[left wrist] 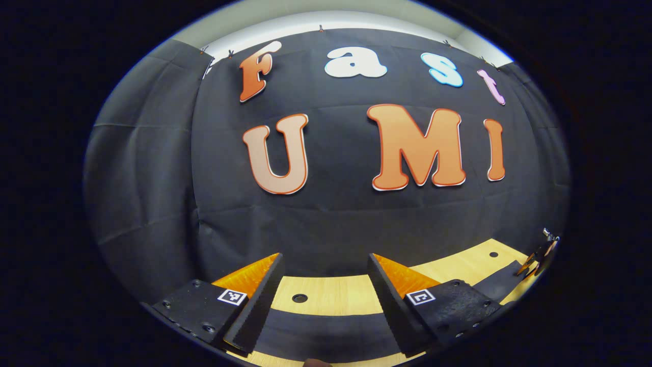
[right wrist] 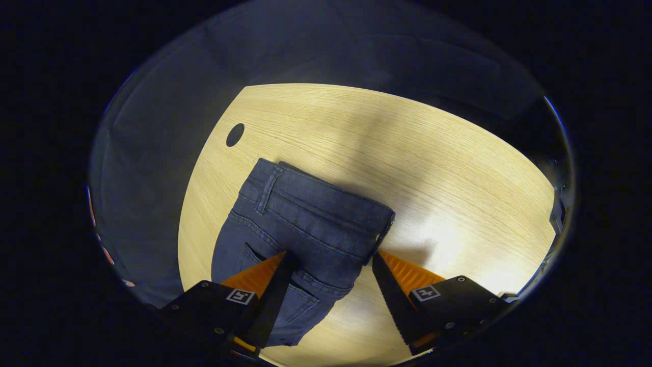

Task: Grasp the waist and the cuffs of the jeans and fold them to make the two legs overlap; first hold the waist and fold one-third of the jeans toward the cuffs, then hold the cuffs and fold the remaining one-third in the same direction to finish folding.

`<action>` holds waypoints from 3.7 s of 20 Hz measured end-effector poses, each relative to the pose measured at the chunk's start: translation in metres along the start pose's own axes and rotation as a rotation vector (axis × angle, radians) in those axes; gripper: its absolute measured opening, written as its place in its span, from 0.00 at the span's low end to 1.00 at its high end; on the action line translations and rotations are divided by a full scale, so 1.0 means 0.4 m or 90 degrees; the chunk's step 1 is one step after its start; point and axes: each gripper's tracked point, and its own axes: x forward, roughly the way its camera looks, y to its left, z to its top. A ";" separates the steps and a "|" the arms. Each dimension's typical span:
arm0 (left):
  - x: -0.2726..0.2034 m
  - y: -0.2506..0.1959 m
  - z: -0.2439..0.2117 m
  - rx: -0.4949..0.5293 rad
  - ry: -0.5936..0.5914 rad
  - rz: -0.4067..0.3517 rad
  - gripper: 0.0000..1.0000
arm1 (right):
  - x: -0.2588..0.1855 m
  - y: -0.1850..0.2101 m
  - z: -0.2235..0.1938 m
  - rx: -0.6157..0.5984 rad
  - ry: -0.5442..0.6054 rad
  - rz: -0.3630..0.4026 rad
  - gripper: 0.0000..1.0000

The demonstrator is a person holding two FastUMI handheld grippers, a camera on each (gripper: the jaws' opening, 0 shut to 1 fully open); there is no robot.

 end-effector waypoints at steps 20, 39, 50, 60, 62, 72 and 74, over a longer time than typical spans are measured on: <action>-0.113 -0.110 -0.109 -0.052 0.061 -0.069 0.98 | -0.146 0.114 -0.009 -0.109 -0.187 0.065 0.17; -0.170 0.113 -0.185 -0.091 0.064 -0.012 0.98 | -0.403 0.552 -0.408 -0.520 -0.292 0.142 0.17; -0.203 0.257 -0.278 -0.102 0.117 0.067 0.97 | -0.267 0.721 -0.741 -0.694 -0.200 0.156 0.17; -0.217 0.386 -0.415 -0.145 0.217 0.116 0.97 | -0.209 0.765 -0.968 -0.727 -0.071 0.220 0.37; -0.196 0.407 -0.474 -0.186 0.264 0.118 0.98 | -0.240 0.801 -0.989 -0.713 -0.068 0.275 0.60; -0.073 0.480 -0.789 -0.314 0.560 0.161 0.98 | -0.431 0.752 -0.834 -0.652 -0.215 0.267 0.88; -0.038 0.455 -0.860 -0.327 0.628 0.155 0.96 | -0.461 0.709 -0.802 -0.632 -0.239 0.248 0.88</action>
